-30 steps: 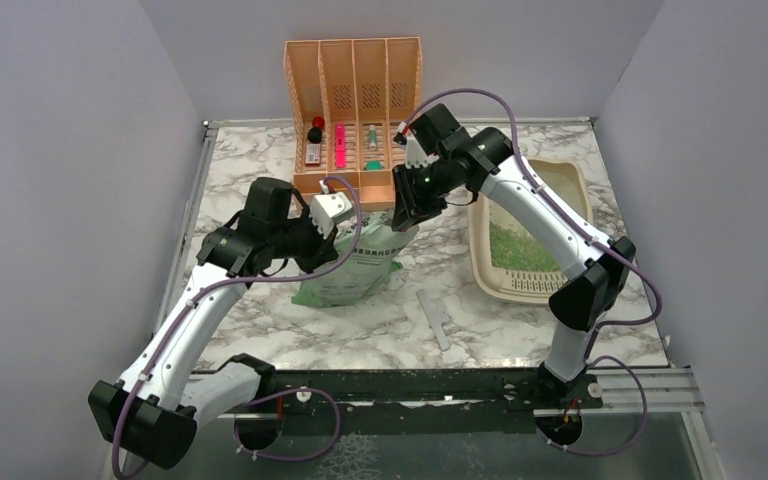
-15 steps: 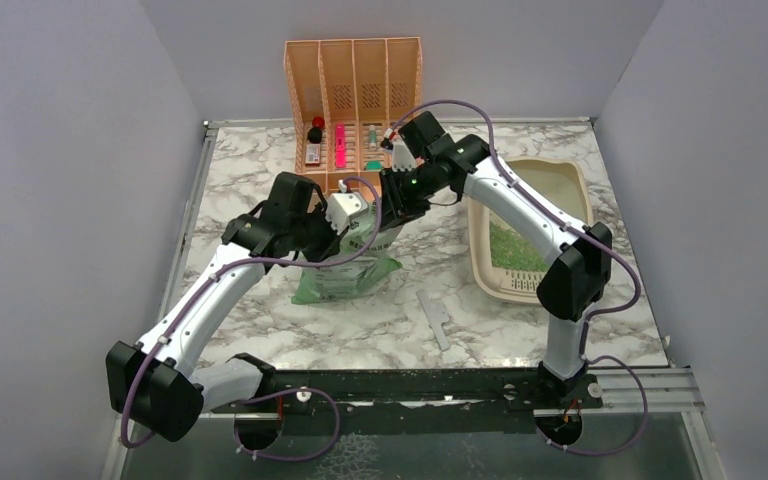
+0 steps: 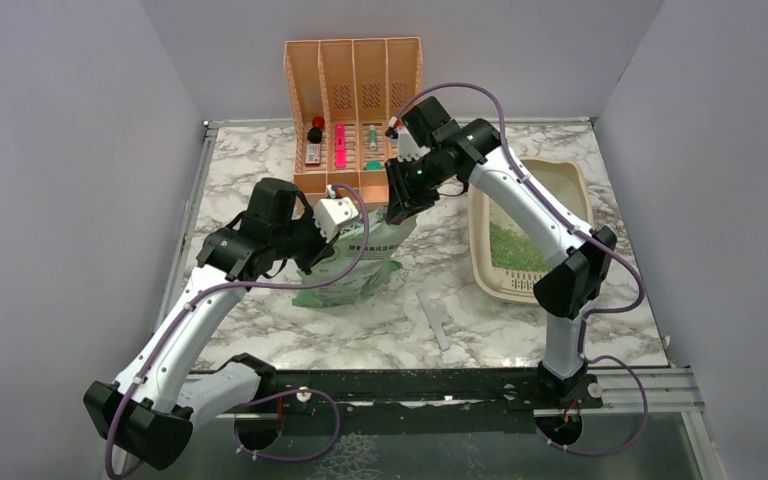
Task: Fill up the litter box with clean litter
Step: 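Scoop the cat litter from the cat litter bag.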
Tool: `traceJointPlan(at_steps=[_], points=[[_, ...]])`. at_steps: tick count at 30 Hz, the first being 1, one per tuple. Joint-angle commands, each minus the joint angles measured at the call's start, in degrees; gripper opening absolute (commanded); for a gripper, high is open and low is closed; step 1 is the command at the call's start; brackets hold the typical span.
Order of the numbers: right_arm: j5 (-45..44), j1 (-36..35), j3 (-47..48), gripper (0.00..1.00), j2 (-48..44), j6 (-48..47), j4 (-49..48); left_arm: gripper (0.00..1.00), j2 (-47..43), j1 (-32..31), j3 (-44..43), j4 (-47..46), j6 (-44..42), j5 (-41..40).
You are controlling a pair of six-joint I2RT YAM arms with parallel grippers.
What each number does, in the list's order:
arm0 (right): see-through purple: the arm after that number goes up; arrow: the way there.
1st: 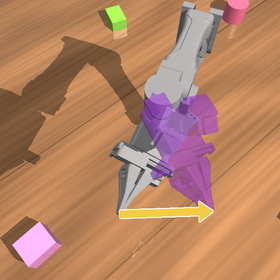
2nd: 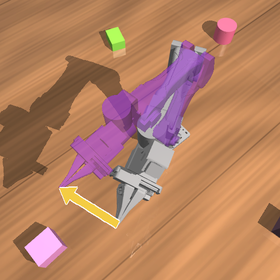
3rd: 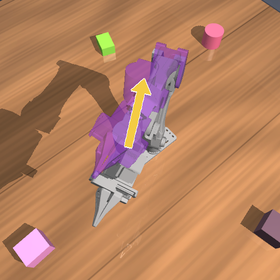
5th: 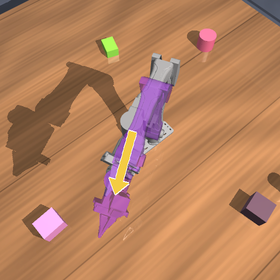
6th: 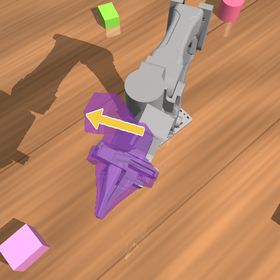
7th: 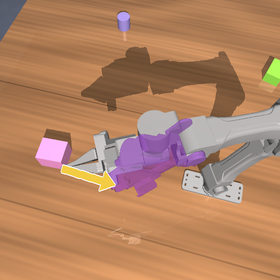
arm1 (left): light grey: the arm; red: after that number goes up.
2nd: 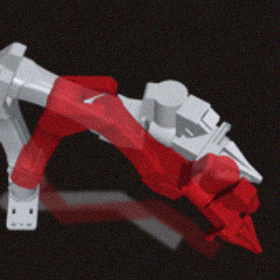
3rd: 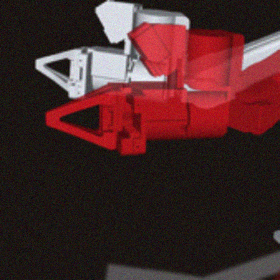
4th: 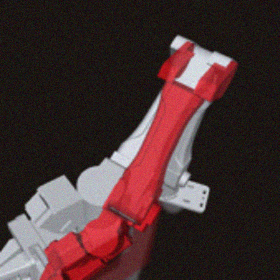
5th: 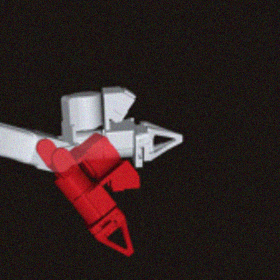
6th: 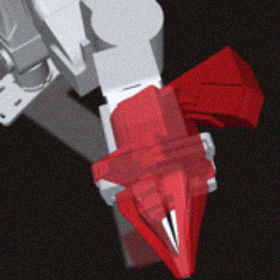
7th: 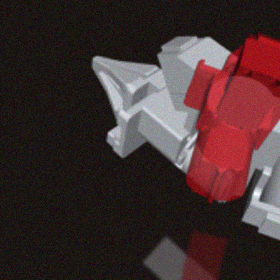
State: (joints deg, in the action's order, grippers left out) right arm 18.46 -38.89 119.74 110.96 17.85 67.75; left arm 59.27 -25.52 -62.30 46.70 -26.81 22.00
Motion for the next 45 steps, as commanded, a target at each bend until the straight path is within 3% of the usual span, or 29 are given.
traceJointPlan(at_steps=[1,12,23,33,42,45], points=[[-11.5,1.7,2.1,0.01,0.0,-2.8,6.3,0.00,-2.3,-0.4,-2.2,3.3,1.4,6.0],[0.5,-1.4,-1.2,0.01,10.8,-5.2,2.5,0.00,0.3,-1.3,-2.5,4.1,1.0,4.5],[13.0,-1.2,-5.5,0.01,10.7,-5.5,-4.7,0.00,3.4,-1.4,-3.0,3.7,1.7,-0.8],[32.3,3.7,-22.6,0.01,0.9,2.3,-27.4,0.00,0.0,-1.4,-1.4,0.0,2.8,0.0],[51.1,11.4,-40.8,0.01,-8.0,19.0,-55.9,0.00,0.9,-1.4,-0.4,-0.4,2.5,3.5],[54.0,12.8,-45.4,0.01,-10.2,23.3,-62.6,0.12,2.1,-1.4,-0.6,-0.5,2.8,4.5]])
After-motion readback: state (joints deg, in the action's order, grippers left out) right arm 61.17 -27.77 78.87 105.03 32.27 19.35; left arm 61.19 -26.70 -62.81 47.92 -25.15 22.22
